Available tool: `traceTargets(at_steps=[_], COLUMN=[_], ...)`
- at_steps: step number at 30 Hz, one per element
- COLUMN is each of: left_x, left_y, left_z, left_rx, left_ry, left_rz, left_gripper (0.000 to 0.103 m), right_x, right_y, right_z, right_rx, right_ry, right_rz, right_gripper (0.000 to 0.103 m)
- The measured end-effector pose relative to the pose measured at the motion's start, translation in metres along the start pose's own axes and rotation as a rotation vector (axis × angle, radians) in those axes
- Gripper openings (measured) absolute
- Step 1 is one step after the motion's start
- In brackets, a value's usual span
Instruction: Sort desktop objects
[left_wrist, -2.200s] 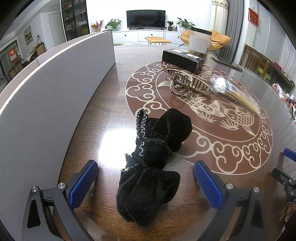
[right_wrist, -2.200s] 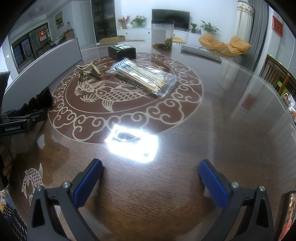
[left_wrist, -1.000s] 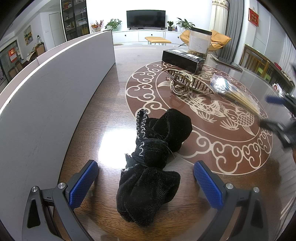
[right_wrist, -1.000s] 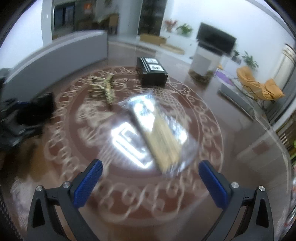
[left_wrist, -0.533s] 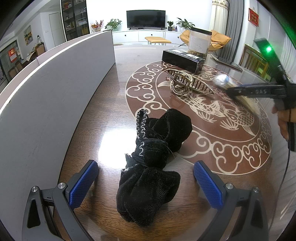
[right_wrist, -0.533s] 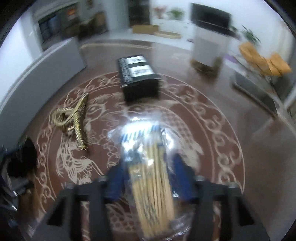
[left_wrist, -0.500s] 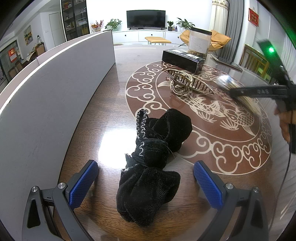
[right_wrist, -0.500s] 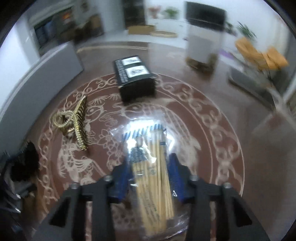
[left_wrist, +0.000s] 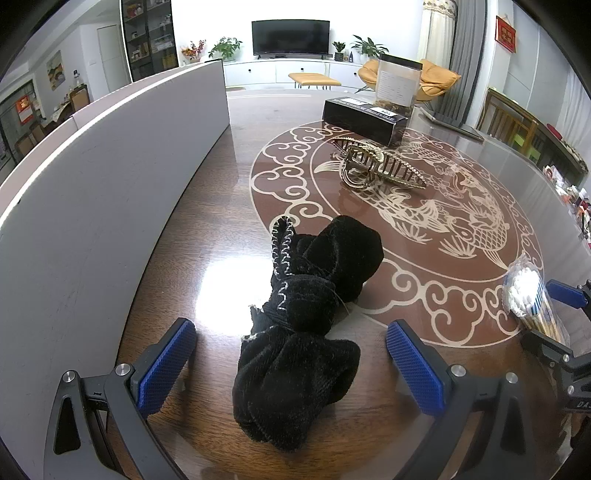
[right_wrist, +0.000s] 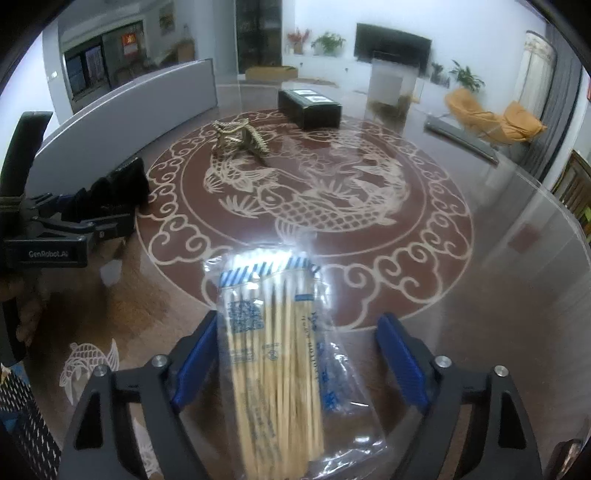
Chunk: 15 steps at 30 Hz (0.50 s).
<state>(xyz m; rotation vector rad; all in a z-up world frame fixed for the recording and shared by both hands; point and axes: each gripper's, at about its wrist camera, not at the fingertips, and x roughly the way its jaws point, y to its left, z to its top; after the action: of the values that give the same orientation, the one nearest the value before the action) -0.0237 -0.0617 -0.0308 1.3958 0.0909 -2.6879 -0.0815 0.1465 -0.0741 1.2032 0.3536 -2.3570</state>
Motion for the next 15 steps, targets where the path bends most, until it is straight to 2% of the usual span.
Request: traceTargets(at_steps=[2, 5, 15], left_x=[-0.0001, -0.0001, 0.0], left_y=[0.0001, 0.0002, 0.0003], left_z=[0.0005, 0.0007, 0.0012], left_rx=[0.0, 0.0, 0.001], left_ry=[0.0, 0.0, 0.0], left_rz=[0.002, 0.002, 0.003], left_gripper=[0.103, 0.103, 0.103], right_x=[0.0021, 0.0065, 0.0069], right_y=[-0.0049, 0.0007, 0.0022], right_z=[-0.0013, 0.0017, 0.0014], right_rx=[0.035, 0.011, 0.002], right_ry=[-0.015, -0.001, 0.005], right_rz=[0.007, 0.006, 0.009], right_gripper=[0.093, 0.103, 0.103])
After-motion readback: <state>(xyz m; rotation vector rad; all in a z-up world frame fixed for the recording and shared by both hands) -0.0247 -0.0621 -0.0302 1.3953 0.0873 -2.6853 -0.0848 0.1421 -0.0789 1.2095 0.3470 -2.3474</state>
